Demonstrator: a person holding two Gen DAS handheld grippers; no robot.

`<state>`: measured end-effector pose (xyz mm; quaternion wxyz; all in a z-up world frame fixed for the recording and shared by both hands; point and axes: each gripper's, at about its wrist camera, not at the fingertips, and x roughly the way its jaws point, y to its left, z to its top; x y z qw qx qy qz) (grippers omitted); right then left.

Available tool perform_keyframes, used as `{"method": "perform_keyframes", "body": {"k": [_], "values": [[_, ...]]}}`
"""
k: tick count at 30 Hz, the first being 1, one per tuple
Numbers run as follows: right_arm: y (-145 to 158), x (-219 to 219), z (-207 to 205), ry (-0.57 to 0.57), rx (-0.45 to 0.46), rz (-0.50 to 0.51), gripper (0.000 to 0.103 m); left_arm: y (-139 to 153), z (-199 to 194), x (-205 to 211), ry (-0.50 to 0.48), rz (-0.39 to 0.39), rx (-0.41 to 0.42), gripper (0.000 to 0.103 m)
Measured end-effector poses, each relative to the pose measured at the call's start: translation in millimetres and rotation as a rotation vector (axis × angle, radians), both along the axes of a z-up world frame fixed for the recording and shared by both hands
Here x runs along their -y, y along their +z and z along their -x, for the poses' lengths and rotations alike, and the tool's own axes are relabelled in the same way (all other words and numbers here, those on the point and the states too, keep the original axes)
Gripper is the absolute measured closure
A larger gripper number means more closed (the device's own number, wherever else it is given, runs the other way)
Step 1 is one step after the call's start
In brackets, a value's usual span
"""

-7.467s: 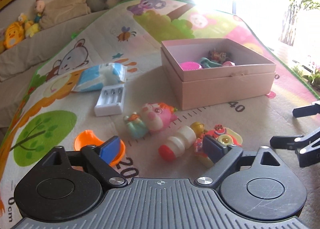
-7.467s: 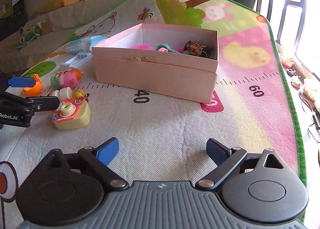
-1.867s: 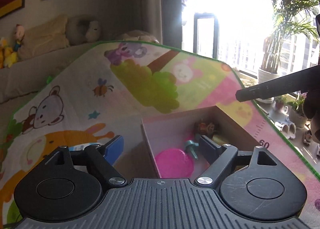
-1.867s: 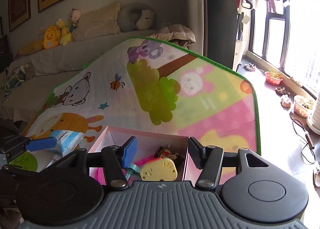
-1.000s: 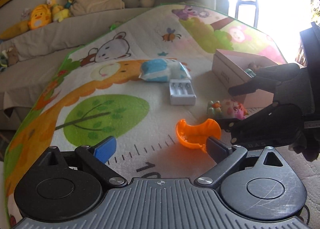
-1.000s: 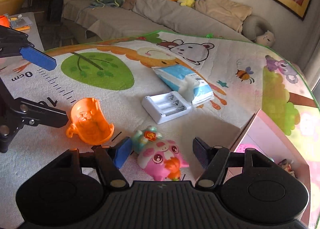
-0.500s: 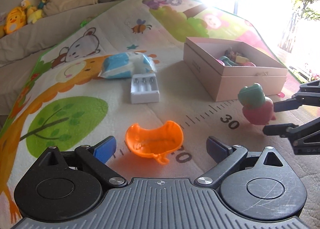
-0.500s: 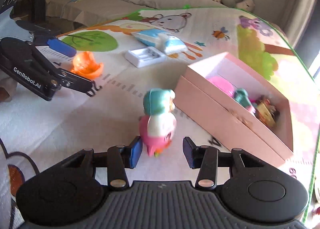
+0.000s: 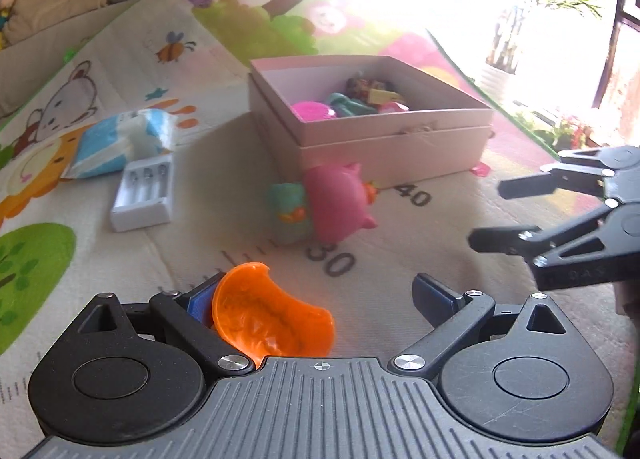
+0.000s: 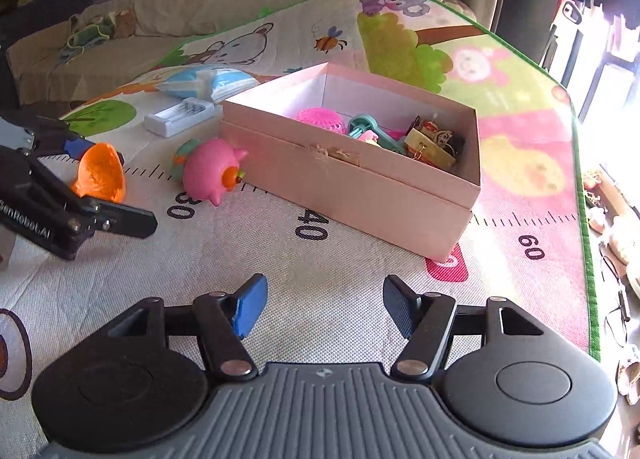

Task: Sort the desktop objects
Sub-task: 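Reach the left gripper to the orange cup while the right approaches the pink pig toy, then close the left gripper on the orange cup while the right closes on the pig toy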

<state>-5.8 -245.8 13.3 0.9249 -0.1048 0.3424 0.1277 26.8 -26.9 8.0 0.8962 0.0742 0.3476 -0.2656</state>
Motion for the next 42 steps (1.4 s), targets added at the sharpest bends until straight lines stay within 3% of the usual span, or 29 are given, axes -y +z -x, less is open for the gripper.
{"method": "perform_keyframes", "body": {"k": [4,8,13,14,17,21,26,31,33,37,39,42], "values": [[12.5,-5.2,-10.0,0.018,-0.011,-0.107,0.035,-3.6,17.1,12.0,-0.068,-0.028,0.017,0.003],[26.4,-28.7,-28.6,0.051,-0.020,-0.216,0.019,-8.9,24.9,9.8,-0.029,-0.073,0.035,0.002],[18.7,-66.1,-65.9,0.051,-0.099,-0.279,0.019,-8.7,25.9,-5.0,0.028,-0.019,0.032,0.002],[14.5,-70.9,-71.6,0.046,-0.120,-0.290,0.022,-7.9,25.5,-7.7,0.036,-0.004,0.031,0.002],[6.9,-74.7,-77.9,0.060,-0.191,-0.307,0.060,-6.1,24.4,-15.6,0.051,0.043,0.025,0.001],[16.6,-52.7,-60.2,0.044,-0.192,-0.310,0.062,-5.2,22.1,-21.3,0.063,0.081,0.011,0.001],[22.8,-0.8,-33.3,0.017,-0.294,-0.350,0.062,-4.5,21.8,-20.7,0.062,0.084,0.011,0.001],[20.6,27.5,-11.1,-0.119,-0.184,-0.217,0.053,-5.1,18.8,-12.4,0.042,0.049,-0.021,0.001],[21.7,33.1,-5.9,-0.150,-0.136,-0.206,0.039,-3.9,21.0,-9.0,0.014,0.059,-0.047,0.001],[23.9,36.7,-1.8,-0.149,-0.090,-0.194,0.035,2.2,30.2,-3.0,-0.058,0.091,-0.105,0.001],[25.8,34.7,3.6,-0.138,-0.058,-0.164,0.032,7.7,37.1,-1.9,-0.085,0.078,-0.085,0.001],[30.1,31.2,15.5,-0.107,-0.008,-0.119,0.027,13.0,44.8,-0.8,-0.103,-0.014,0.005,0.001]]}}
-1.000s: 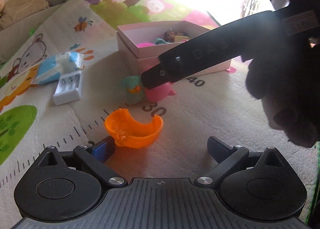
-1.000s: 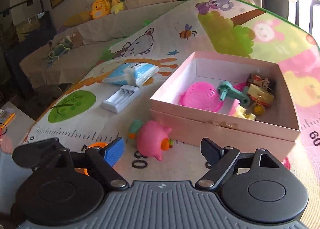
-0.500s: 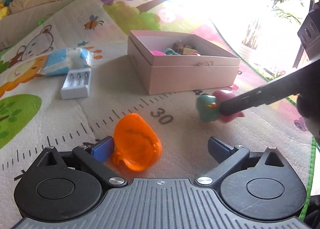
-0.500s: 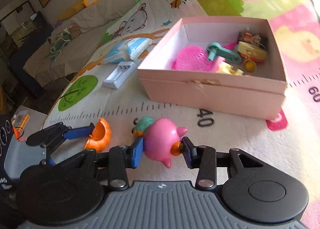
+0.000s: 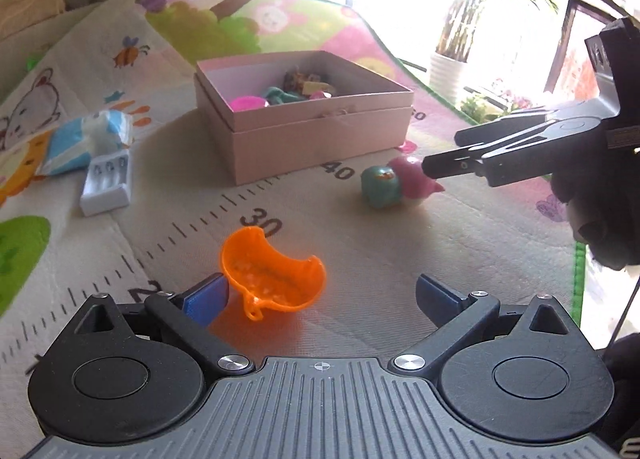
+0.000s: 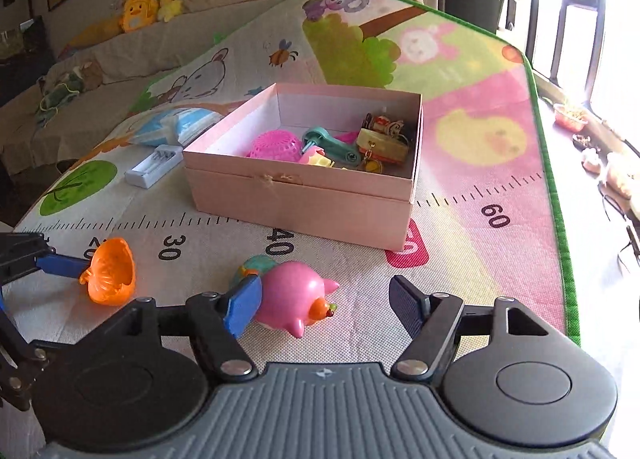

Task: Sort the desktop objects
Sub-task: 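Close the left gripper on the orange cup while the right closes on the pig toy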

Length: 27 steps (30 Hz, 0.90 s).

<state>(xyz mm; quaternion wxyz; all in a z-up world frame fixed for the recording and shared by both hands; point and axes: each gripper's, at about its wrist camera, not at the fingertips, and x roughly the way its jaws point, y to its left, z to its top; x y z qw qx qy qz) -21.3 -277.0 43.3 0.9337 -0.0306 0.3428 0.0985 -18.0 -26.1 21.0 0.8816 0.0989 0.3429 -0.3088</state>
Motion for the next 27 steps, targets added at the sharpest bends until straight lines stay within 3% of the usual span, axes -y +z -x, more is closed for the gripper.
{"method": "perform_keyframes", "body": {"k": [3,8,9,11,14,18,23,25,27], "values": [[4.2,0.2,10.7,0.014,0.039,0.025,0.023,-3.2,-6.8,3.0,0.001,-0.095,0.054,0.001],[5.1,4.1,18.2,0.005,0.052,0.020,0.021,-11.1,-26.4,4.3,0.007,-0.095,0.025,0.004],[5.0,3.6,18.8,0.011,0.052,0.026,0.021,-11.2,-27.7,4.4,0.011,-0.086,0.020,0.007],[4.6,-0.2,19.6,0.048,0.057,0.061,0.021,-10.2,-29.8,3.4,0.016,-0.064,0.003,0.029],[3.2,-11.7,16.4,0.139,0.063,0.133,0.021,-8.1,-29.4,-0.6,0.042,-0.040,-0.001,0.037],[-4.8,-31.4,1.9,0.249,0.043,0.197,0.021,-6.2,-25.9,-5.5,0.061,-0.033,-0.003,0.037],[-20.8,-48.4,-20.1,0.300,-0.002,0.229,0.021,-5.9,-19.2,-7.8,0.066,-0.049,-0.002,0.037],[-23.6,-49.6,-25.4,0.292,-0.020,0.213,0.026,-6.0,-17.3,-8.0,0.074,-0.055,-0.003,0.037],[-23.6,-48.9,-27.8,0.274,-0.042,0.194,0.042,-5.2,-15.7,-8.0,0.085,-0.061,-0.003,0.037]]}}
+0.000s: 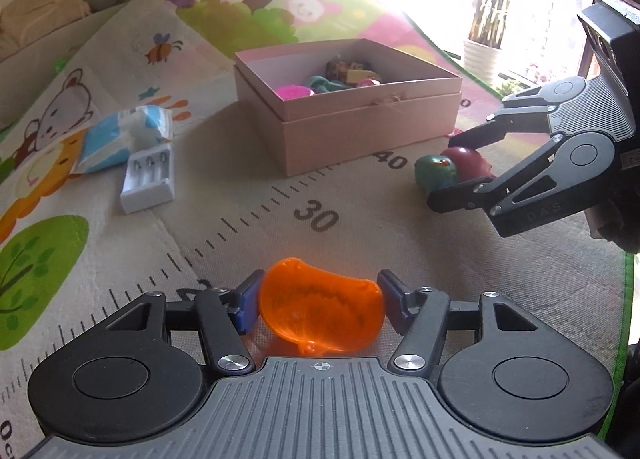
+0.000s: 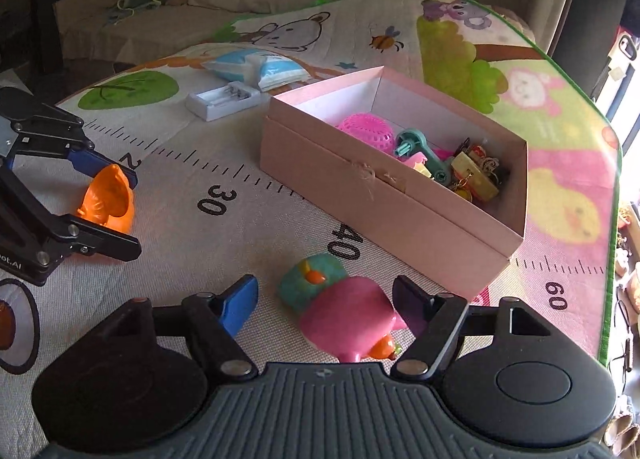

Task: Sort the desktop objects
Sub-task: 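Close the left gripper on the orange cup while the right closes on the pig toy, then lower the orange cup into the pink box and open the left gripper while the right carries the pig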

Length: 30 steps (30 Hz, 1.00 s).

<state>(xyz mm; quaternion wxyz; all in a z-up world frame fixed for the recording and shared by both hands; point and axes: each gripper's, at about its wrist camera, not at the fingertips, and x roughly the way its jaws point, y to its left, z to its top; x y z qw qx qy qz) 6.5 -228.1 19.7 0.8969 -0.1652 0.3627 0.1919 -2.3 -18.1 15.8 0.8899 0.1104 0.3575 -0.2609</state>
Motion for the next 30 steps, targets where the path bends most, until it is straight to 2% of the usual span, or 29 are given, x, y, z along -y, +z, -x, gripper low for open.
{"method": "perform_keyframes", "body": {"k": [4,6,8,14,17,19,22,23,24,26,30], "values": [[10.2,7.3,10.0,-0.027,-0.041,-0.041,0.048,6.9,3.8,2.8,0.024,-0.021,0.009,0.037],[28.0,12.3,23.7,-0.033,-0.033,-0.079,0.049,20.3,6.1,4.5,0.024,-0.014,0.036,0.037],[60.4,19.9,38.0,-0.032,0.019,-0.132,0.049,43.6,6.6,7.2,0.018,-0.007,0.094,0.037],[191.7,56.5,42.5,-0.104,0.252,-0.286,0.049,143.1,-5.7,32.9,0.005,0.017,0.402,0.037],[225.4,72.1,22.0,-0.160,0.285,-0.357,0.048,162.9,-30.0,55.3,0.017,0.030,0.450,0.037],[232.5,79.1,3.0,-0.192,0.278,-0.384,0.048,161.3,-53.0,70.7,0.017,0.046,0.412,0.037],[222.8,80.5,-23.4,-0.224,0.259,-0.376,0.048,141.1,-90.0,89.8,0.004,0.075,0.311,0.035],[216.3,80.6,-31.7,-0.232,0.238,-0.375,0.048,131.4,-100.5,93.0,0.012,0.074,0.278,0.025],[209.1,80.8,-39.8,-0.244,0.219,-0.373,0.048,123.7,-107.5,93.4,0.039,0.068,0.263,0.021],[192.9,81.5,-53.7,-0.268,0.190,-0.359,0.048,111.6,-113.8,82.5,0.072,0.076,0.246,0.012],[162.0,81.8,-76.1,-0.290,0.143,-0.331,0.048,93.8,-104.6,37.1,0.145,0.105,0.226,0.007]]}}
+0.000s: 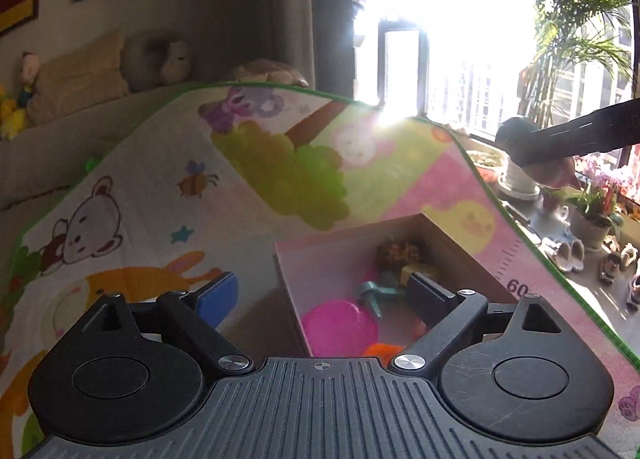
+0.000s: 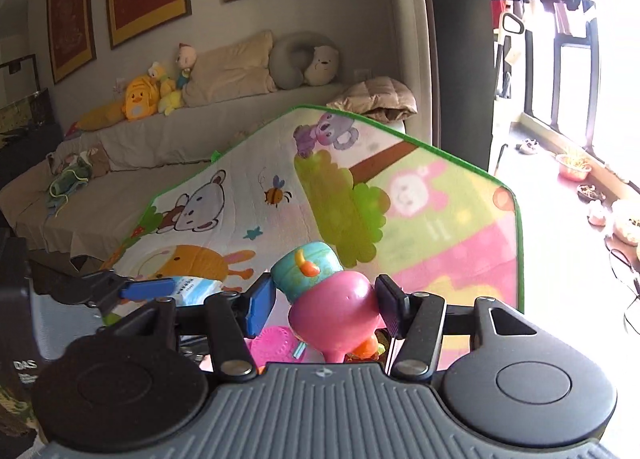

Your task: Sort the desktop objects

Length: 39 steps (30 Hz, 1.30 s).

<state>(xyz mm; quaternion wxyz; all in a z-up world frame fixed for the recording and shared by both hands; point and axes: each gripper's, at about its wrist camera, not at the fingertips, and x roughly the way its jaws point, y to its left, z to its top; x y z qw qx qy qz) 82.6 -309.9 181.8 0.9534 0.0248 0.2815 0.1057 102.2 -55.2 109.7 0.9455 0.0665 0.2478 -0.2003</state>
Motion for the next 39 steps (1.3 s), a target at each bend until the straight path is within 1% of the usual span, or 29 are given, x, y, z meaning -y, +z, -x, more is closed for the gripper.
{"method": "perform_keyframes", "body": {"k": [2,4,8,11,13,15,17,19,20,22,24,25,27,30,32,34,35,36,37,39], "values": [[-12.5,-4.4,-17.3,0.006,-0.030,0.003,0.048,-13.0,9.2,-22.9,0.034,0.006,-0.015,0.006],[-25.3,-15.4,-40.2,0.028,-0.064,0.012,0.048,-28.6,17.8,-41.7,0.057,0.012,-0.050,0.006],[-48.8,-53.1,-87.6,0.104,-0.104,0.095,0.048,-56.6,33.0,-68.6,0.092,0.009,-0.119,0.005],[-68.4,-81.8,-123.4,0.166,-0.121,0.177,0.047,-68.8,43.2,-84.9,0.125,-0.001,-0.123,0.004],[-77.7,-93.3,-143.3,0.167,-0.150,0.189,0.046,-73.9,47.1,-95.5,0.157,-0.012,-0.109,0.004],[-79.2,-97.7,-157.6,0.132,-0.194,0.158,0.030,-78.2,49.4,-108.1,0.198,-0.006,-0.099,0.003],[-74.0,-102.4,-162.5,0.118,-0.202,0.115,0.028,-83.4,45.8,-121.1,0.245,0.021,-0.101,0.003],[-67.8,-118.3,-160.8,0.131,-0.198,0.107,0.028,-88.7,39.4,-131.7,0.296,0.064,-0.114,0.003],[-65.8,-128.6,-159.7,0.142,-0.204,0.099,0.025,-91.1,35.8,-136.3,0.315,0.094,-0.124,0.003],[-65.1,-156.1,-159.4,0.177,-0.230,0.068,0.016,-95.4,32.6,-143.3,0.332,0.142,-0.142,0.003],[-69.8,-191.1,-164.1,0.233,-0.269,0.053,0.001,-98.5,32.8,-147.2,0.331,0.163,-0.157,0.003],[-74.5,-212.1,-167.2,0.259,-0.281,0.068,0.000,-98.8,33.7,-148.7,0.328,0.172,-0.164,0.003],[-87.6,-256.2,-174.8,0.306,-0.283,0.148,0.000,-99.1,37.1,-150.3,0.328,0.180,-0.167,0.003],[-115.2,-315.4,-184.2,0.356,-0.228,0.312,0.000,-99.5,46.6,-149.1,0.297,0.187,-0.155,0.003],[-135.3,-341.8,-188.9,0.381,-0.210,0.403,0.000,-98.1,54.2,-148.4,0.280,0.193,-0.120,0.003],[-150.8,-356.2,-192.2,0.403,-0.220,0.462,0.000,-97.3,57.0,-148.5,0.270,0.199,-0.100,0.002],[-156.2,-357.5,-194.2,0.408,-0.235,0.468,0.001,-97.1,56.6,-149.0,0.264,0.205,-0.098,0.002],[-159.4,-356.0,-195.6,0.413,-0.261,0.459,0.008,-97.0,56.1,-149.7,0.261,0.212,-0.100,0.002],[-161.1,-349.9,-196.7,0.414,-0.304,0.425,0.012,-96.9,56.0,-150.9,0.260,0.220,-0.102,0.002],[-157.9,-334.7,-193.0,0.393,-0.366,0.349,0.014,-96.6,56.5,-152.0,0.251,0.226,-0.112,0.002]]}}
